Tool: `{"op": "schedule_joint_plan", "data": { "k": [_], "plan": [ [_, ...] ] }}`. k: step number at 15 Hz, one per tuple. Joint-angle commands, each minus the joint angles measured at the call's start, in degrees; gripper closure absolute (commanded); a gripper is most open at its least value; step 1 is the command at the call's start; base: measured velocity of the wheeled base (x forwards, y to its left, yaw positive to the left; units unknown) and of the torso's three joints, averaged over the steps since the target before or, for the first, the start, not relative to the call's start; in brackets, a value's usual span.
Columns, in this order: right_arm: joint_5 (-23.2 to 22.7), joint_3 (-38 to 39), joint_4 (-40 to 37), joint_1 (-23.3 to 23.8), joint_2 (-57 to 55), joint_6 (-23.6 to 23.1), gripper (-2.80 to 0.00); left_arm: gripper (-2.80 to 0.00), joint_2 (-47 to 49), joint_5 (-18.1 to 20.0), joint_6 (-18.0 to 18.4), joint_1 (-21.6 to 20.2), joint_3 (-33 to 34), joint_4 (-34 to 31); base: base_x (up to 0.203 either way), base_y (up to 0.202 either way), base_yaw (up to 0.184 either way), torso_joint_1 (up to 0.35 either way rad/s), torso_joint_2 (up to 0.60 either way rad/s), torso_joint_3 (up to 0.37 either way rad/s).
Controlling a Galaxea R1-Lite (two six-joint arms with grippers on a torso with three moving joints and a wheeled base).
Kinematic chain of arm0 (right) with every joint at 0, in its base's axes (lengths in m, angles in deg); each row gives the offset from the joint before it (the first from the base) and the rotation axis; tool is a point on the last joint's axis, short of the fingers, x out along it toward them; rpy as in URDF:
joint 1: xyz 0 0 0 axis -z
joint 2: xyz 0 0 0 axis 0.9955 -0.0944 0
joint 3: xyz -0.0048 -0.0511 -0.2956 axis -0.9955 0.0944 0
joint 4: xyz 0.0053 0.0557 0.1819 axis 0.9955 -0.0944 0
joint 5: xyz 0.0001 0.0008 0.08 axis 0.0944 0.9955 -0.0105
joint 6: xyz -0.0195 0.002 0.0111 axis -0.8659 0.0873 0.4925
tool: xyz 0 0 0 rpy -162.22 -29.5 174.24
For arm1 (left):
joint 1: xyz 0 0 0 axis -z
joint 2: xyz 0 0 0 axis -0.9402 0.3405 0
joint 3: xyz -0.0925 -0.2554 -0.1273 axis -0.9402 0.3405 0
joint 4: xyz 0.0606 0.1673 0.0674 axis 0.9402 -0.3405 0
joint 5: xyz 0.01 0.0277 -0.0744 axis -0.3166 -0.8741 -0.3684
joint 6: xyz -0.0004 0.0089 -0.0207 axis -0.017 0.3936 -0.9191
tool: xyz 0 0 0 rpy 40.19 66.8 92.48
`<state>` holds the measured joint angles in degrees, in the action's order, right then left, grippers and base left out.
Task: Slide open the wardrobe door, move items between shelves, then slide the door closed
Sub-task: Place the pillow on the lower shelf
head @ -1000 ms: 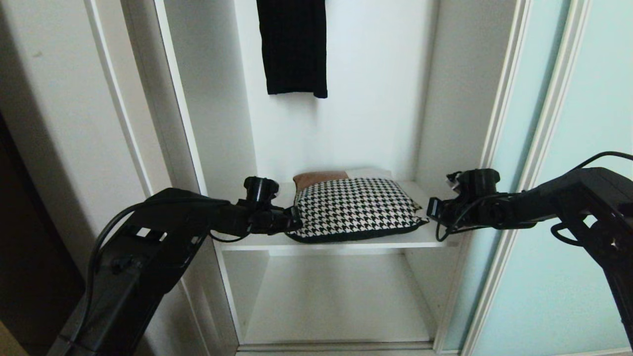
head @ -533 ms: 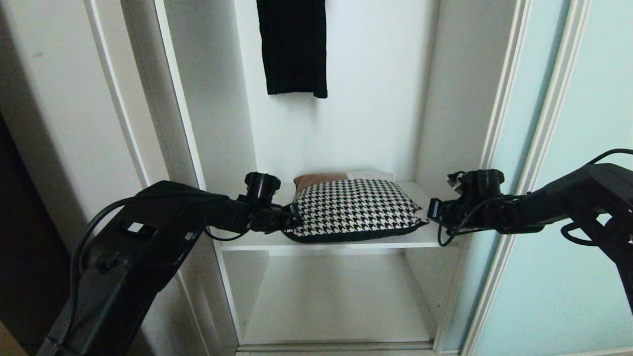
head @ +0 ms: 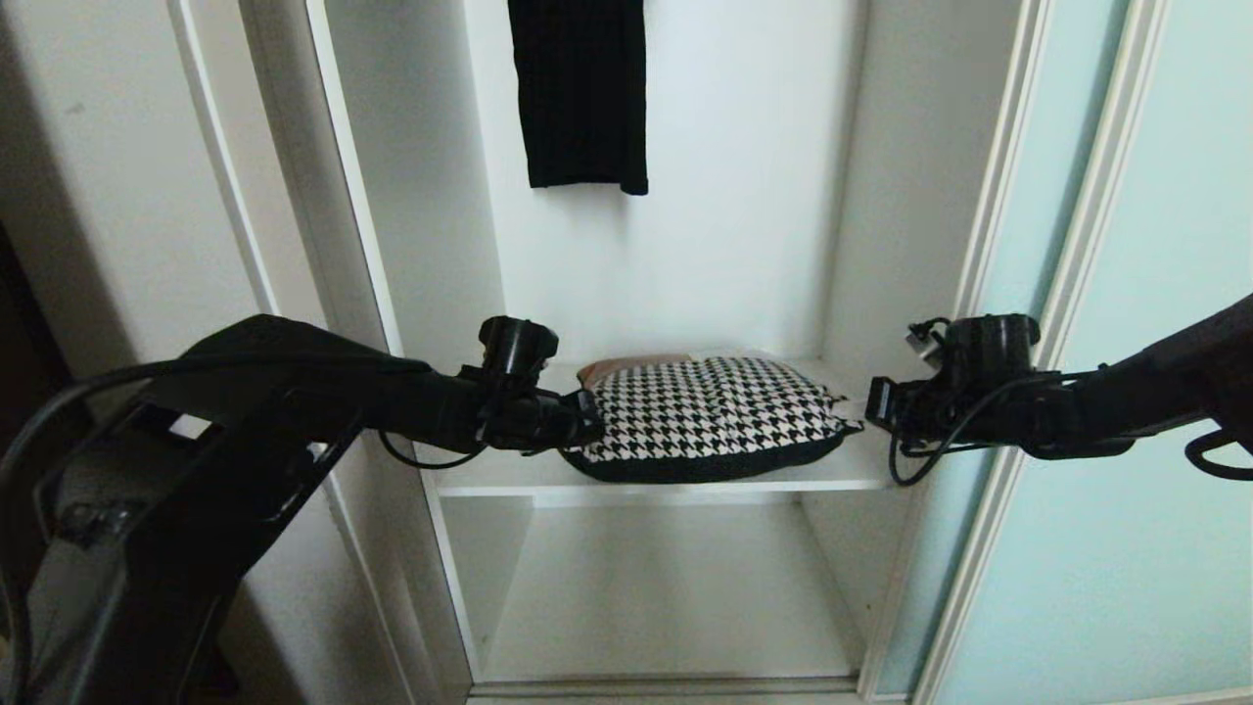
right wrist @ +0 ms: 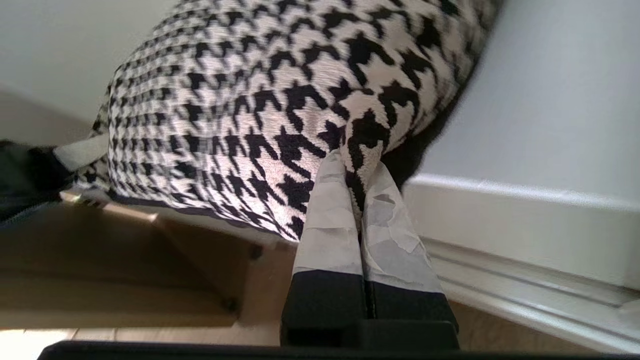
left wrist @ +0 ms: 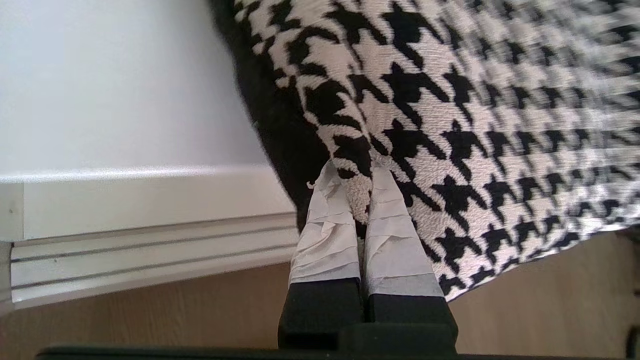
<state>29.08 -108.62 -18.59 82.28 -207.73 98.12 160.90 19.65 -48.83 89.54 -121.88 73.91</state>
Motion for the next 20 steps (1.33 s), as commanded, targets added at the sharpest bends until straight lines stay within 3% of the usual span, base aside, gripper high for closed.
{"op": "schedule_joint_plan", "data": {
  "k": [1,6,14,20],
  "plan": [
    [-0.52,4.82,0.13,-0.88,5.28,-0.01,0.00,0.00,-6.70,0.03,-0.22,0.75,3.69,0.26,0.000,0.000,0.000,0.000,0.00,0.000],
    [-0.77,12.98,0.10,-1.44,13.87,-0.45,0.00,0.00,-14.14,-4.21,-0.17,2.91,13.93,4.03,0.000,0.000,0.000,0.000,0.00,0.000],
    [-1.67,25.37,0.08,-3.42,26.11,-0.42,0.00,0.00,-26.65,-6.61,-0.23,5.95,24.99,4.82,0.000,0.000,0.000,0.000,0.00,0.000],
    [-5.97,33.93,0.08,-4.80,36.27,-0.31,0.00,0.00,-33.39,-8.83,-0.16,9.22,34.31,5.98,0.000,0.000,0.000,0.000,0.00,0.000]
  ]
}}
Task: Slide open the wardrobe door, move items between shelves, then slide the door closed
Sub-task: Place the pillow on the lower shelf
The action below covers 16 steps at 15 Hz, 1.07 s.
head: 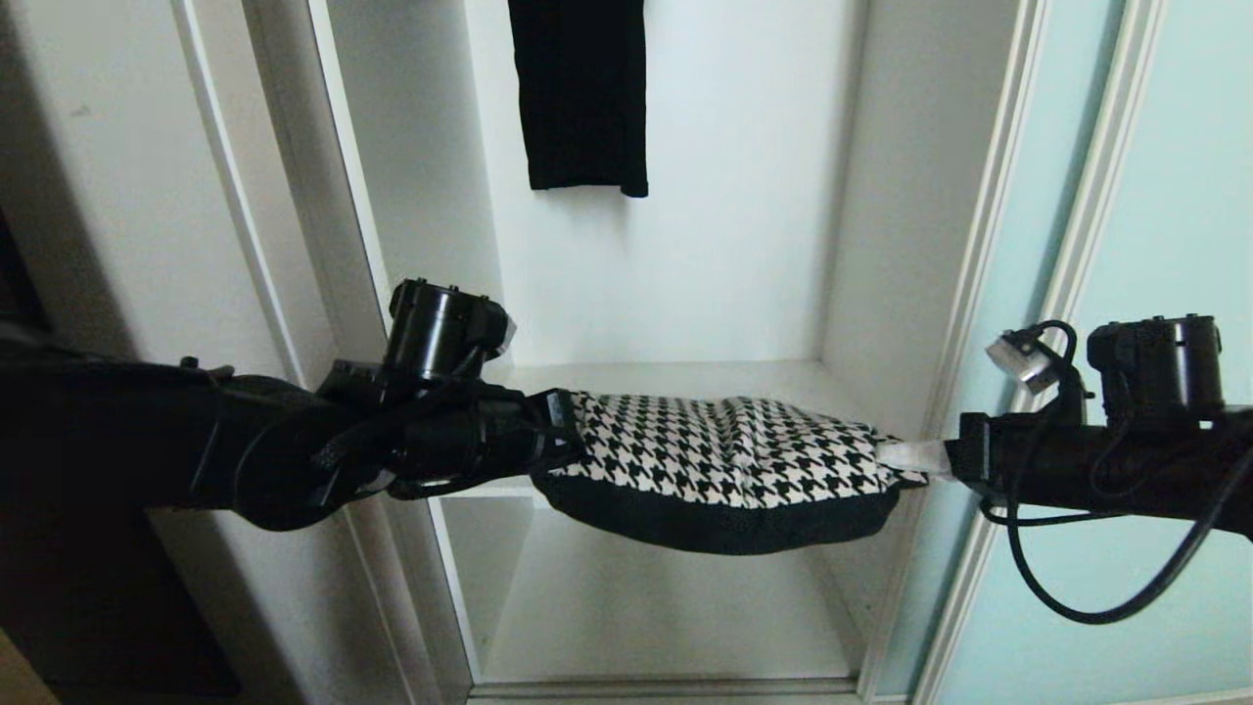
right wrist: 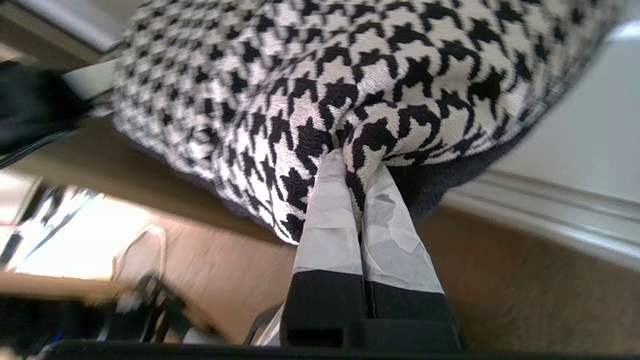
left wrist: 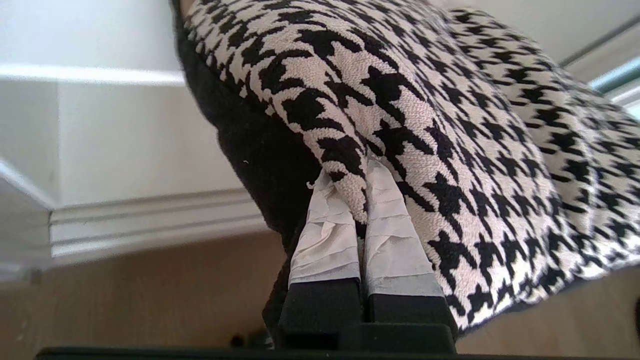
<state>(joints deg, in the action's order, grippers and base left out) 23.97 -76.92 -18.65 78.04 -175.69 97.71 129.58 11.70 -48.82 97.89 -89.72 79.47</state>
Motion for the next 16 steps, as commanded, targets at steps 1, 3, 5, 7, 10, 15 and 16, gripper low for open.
{"op": "schedule_joint_plan", "data": {
  "k": [1,3,5,7,10,15,16],
  "plan": [
    [-1.21,2.95,0.15,-0.82,5.58,0.18,0.00,0.00,-2.35,-2.78,-0.21,1.53,3.23,1.01,0.000,0.000,0.000,0.000,0.00,0.000],
    [-1.50,4.69,0.08,-0.92,7.91,0.43,0.00,0.00,-3.97,-4.58,-0.17,2.60,5.90,1.98,0.000,0.000,0.000,0.000,0.00,0.000],
    [-3.73,6.97,0.11,-0.93,9.48,0.50,0.00,0.00,-6.09,-4.73,-0.17,2.96,7.37,2.40,0.000,0.000,0.000,0.000,0.00,0.000],
    [-4.78,7.63,0.06,-0.93,9.85,0.52,0.00,0.00,-8.47,-4.84,-0.17,4.01,7.36,2.41,0.000,0.000,0.000,0.000,0.00,0.000],
    [-4.93,8.50,0.06,-0.93,11.72,0.60,0.00,0.00,-11.49,-5.01,-0.17,5.94,7.68,1.78,0.000,0.000,0.000,0.000,0.00,0.000],
    [-6.30,9.93,0.06,-0.84,12.12,0.69,0.00,0.00,-11.00,-6.14,-0.53,6.57,13.36,2.57,0.000,0.000,0.000,0.000,0.00,0.000],
    [-6.44,10.09,0.07,-0.74,12.03,0.69,0.00,0.00,-10.55,-6.21,-0.60,6.51,13.97,3.09,0.000,0.000,0.000,0.000,0.00,0.000]
  ]
}}
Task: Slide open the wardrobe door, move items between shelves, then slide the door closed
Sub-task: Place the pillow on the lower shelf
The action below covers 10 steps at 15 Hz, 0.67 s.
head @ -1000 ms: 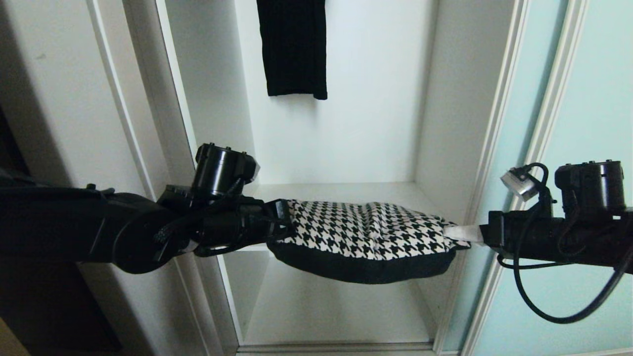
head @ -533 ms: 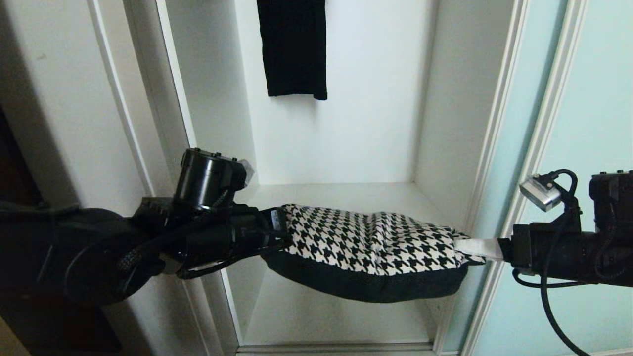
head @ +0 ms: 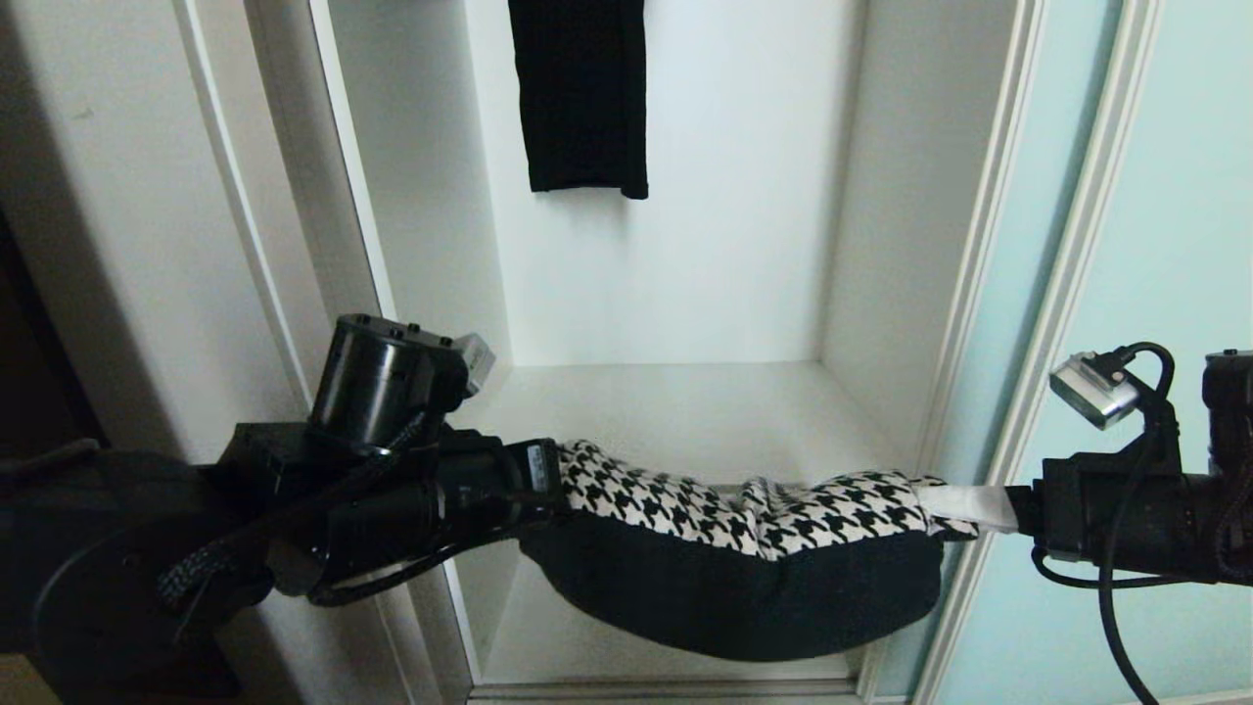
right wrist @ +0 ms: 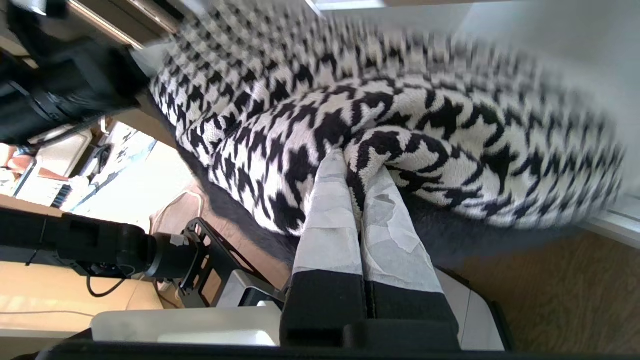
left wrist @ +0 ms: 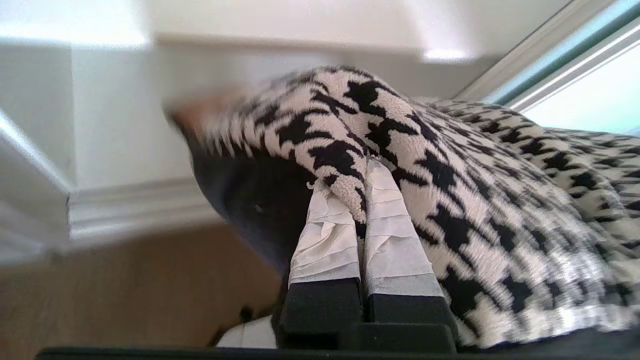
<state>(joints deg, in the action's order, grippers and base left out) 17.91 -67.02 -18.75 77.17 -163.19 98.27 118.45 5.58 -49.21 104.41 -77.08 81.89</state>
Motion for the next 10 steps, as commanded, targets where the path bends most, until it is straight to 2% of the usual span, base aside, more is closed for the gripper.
{"op": "schedule_joint_plan", "data": {
  "k": [1,10],
  "plan": [
    [-0.48,0.31,0.19,0.24,-0.76,0.13,0.00,0.00,0.89,-0.22,-0.28,-0.04,1.45,1.91,0.000,0.000,0.000,0.000,0.00,0.000],
    [-0.83,1.87,4.81,0.64,-4.05,0.22,0.00,0.00,0.08,-0.91,-0.83,-0.04,2.24,3.56,0.000,0.000,0.000,0.000,0.00,0.000]
  ]
}}
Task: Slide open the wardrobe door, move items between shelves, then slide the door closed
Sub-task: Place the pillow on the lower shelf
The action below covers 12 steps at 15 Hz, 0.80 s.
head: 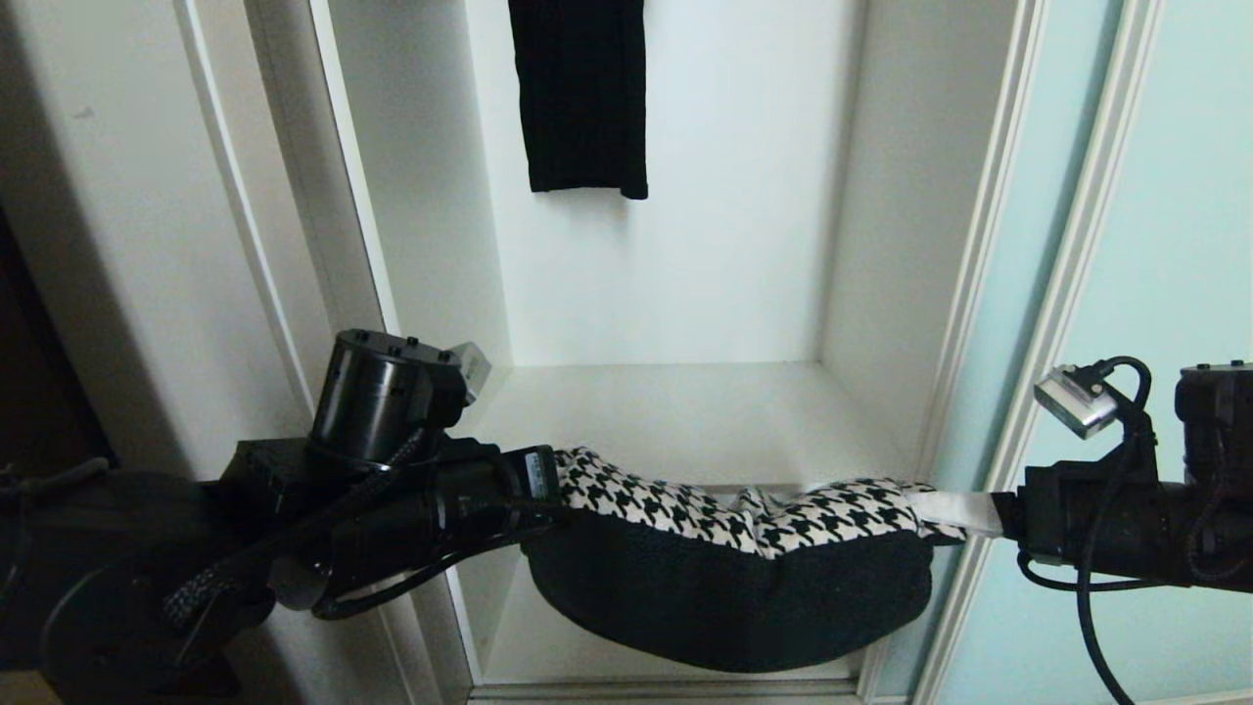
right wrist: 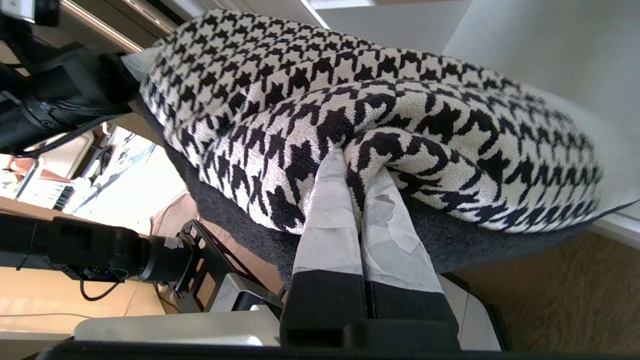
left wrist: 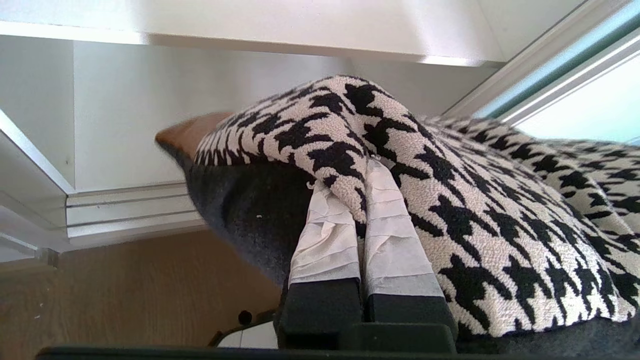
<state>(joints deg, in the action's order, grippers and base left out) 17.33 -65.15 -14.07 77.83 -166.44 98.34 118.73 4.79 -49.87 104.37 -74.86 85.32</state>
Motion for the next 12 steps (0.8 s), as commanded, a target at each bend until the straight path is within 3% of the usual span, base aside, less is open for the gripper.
{"op": "schedule_joint_plan", "data": {
  "k": [1,12],
  "plan": [
    [-0.25,-0.01,0.44,0.27,-0.72,0.15,0.00,0.00,-0.11,-0.12,-0.17,0.00,0.02,0.12,0.000,0.000,0.000,0.000,0.00,0.000],
    [-1.48,0.79,1.92,0.86,-1.16,0.23,0.00,0.00,0.51,-0.47,-0.26,-0.09,-0.09,0.21,0.000,0.000,0.000,0.000,0.00,0.000]
  ]
}}
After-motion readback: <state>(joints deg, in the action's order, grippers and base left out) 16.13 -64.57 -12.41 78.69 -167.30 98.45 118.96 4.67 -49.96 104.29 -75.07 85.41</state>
